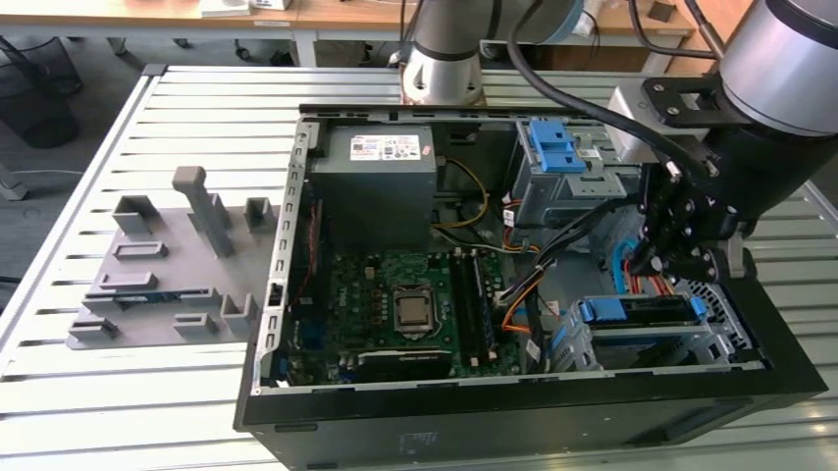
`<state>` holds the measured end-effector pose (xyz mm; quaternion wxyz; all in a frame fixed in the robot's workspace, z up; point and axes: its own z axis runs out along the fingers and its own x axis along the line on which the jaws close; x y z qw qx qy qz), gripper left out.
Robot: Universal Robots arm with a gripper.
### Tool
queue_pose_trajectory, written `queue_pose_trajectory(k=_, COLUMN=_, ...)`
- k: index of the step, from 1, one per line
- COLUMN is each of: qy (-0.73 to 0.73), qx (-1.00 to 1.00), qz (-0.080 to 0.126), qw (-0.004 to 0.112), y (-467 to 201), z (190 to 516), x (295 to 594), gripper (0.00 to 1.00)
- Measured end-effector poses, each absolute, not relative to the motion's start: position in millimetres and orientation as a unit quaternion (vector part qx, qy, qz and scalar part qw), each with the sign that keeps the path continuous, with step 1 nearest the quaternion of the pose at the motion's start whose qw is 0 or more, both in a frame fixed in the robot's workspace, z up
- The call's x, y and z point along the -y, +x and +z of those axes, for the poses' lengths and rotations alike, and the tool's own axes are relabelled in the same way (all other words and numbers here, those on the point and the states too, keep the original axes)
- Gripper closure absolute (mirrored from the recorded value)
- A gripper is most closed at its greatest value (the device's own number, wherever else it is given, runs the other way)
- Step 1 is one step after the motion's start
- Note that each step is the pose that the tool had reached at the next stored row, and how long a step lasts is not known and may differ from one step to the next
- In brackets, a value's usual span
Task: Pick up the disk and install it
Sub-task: 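Insert the second disk wire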
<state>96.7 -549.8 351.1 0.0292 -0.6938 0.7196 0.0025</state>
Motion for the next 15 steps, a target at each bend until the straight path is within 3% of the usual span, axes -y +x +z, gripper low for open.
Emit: queue_pose_trajectory(k=15, qy=-0.694, qx=-0.719, qz=-0.003, qw=0.031, y=94.3, z=343.6, x=558.9, gripper=0.83)
